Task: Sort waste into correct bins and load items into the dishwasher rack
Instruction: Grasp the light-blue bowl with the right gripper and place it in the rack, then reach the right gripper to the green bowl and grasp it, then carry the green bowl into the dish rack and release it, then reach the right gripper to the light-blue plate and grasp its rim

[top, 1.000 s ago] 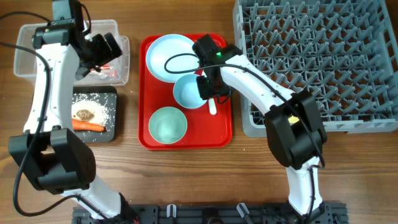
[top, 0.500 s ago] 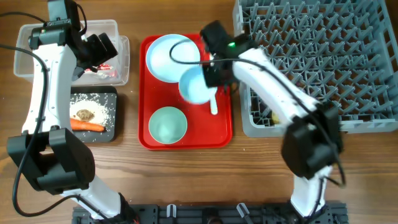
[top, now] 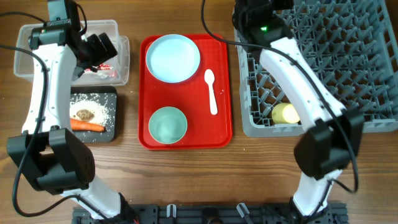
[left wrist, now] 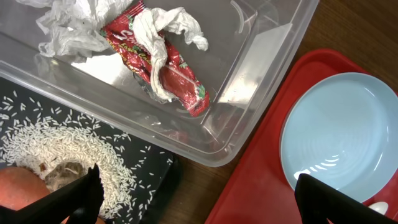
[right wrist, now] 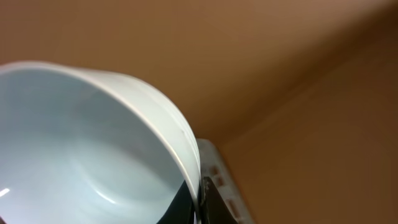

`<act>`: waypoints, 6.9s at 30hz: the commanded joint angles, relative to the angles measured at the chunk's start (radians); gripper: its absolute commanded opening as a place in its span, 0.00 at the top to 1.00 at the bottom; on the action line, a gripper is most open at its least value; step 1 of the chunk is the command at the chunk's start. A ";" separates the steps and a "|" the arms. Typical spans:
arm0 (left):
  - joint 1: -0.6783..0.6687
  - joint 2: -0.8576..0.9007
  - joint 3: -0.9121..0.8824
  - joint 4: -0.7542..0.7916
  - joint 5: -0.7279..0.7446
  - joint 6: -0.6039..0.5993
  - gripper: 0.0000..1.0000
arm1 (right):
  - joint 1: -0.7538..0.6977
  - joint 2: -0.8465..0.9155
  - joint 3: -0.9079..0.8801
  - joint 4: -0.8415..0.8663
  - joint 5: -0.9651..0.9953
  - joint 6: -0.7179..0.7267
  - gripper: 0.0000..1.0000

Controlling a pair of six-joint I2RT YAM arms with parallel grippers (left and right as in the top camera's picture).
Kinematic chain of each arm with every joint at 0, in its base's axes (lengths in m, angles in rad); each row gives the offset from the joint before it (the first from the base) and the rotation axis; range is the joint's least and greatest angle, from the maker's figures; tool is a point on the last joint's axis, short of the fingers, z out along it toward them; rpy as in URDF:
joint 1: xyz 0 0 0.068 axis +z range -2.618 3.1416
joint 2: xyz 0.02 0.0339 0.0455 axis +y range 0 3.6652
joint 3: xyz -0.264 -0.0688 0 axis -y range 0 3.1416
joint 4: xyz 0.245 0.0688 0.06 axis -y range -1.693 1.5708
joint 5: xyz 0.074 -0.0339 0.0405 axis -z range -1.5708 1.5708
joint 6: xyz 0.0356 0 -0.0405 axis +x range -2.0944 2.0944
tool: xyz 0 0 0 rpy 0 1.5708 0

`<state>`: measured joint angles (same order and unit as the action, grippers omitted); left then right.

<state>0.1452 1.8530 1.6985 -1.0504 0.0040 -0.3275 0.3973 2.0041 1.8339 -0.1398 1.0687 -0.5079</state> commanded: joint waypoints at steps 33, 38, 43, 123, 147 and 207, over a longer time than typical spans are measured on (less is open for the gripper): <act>0.004 -0.024 0.013 0.000 -0.013 0.008 0.00 | -0.014 0.329 -0.010 0.252 0.008 -0.409 0.96; 0.004 -0.024 0.013 0.000 -0.013 0.008 0.00 | 0.053 0.329 -0.010 0.251 0.008 -0.408 0.94; 0.004 -0.024 0.013 0.000 -0.013 0.008 0.00 | 0.095 0.329 -0.010 0.251 0.008 -0.408 0.56; 0.004 -0.024 0.013 0.000 -0.013 0.008 0.00 | 0.139 -0.152 -0.291 -0.985 0.143 0.459 0.96; 0.004 -0.024 0.013 0.000 -0.013 0.008 0.00 | 0.034 -0.124 -0.291 -0.737 0.106 0.623 0.96; 0.004 -0.024 0.013 0.000 -0.013 0.008 0.00 | 0.009 -0.091 -0.083 -0.992 -0.864 0.586 0.00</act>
<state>0.1452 1.8530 1.6985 -1.0504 0.0040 -0.3275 0.3832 1.9915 1.6855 -1.1168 0.3481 0.0853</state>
